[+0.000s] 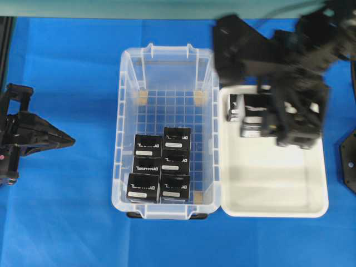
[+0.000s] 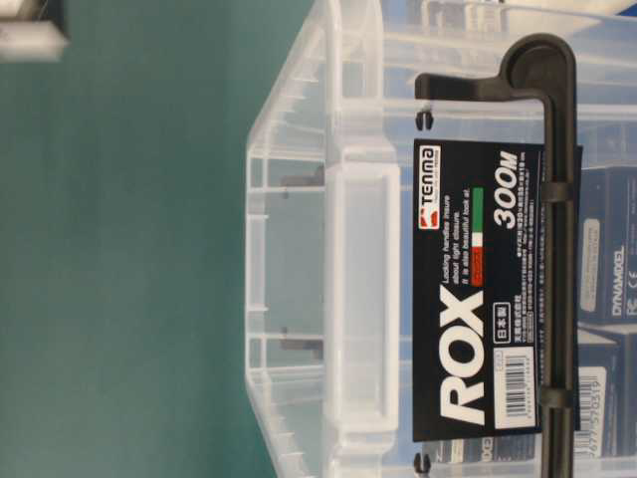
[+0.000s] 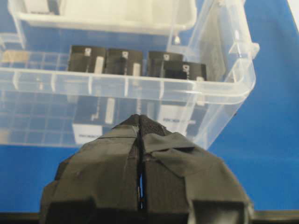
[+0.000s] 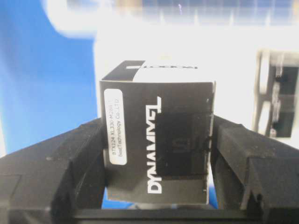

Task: Pick the box from inside the plastic case
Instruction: 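Carry the held black box right over the white tray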

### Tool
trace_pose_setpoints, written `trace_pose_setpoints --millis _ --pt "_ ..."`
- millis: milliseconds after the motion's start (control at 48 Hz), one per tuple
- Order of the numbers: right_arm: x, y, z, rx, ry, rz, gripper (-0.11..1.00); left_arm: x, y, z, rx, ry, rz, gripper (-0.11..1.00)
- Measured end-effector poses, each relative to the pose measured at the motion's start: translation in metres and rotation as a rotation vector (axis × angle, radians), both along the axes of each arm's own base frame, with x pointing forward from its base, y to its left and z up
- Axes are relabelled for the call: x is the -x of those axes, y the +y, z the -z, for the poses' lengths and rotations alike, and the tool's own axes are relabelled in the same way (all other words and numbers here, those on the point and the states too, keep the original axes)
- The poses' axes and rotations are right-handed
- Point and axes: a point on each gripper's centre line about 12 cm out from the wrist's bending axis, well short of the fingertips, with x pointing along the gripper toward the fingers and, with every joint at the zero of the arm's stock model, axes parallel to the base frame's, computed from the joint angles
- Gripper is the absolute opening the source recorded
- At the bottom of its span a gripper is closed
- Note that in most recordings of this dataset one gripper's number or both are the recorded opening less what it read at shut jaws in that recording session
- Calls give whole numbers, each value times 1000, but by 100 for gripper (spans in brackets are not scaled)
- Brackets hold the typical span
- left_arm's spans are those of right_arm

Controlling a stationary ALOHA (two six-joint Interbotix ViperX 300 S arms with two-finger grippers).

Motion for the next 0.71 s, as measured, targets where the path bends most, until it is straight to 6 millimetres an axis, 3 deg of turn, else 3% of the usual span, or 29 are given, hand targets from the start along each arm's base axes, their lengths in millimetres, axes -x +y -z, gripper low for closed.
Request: trace_pose_setpoints --millis 250,708 --pt "39 2 66 13 -21 64 64 0 0 1 0 2 0 -5" --pt "47 -1 163 52 -60 94 64 0 0 0 -1 1 1 -5"
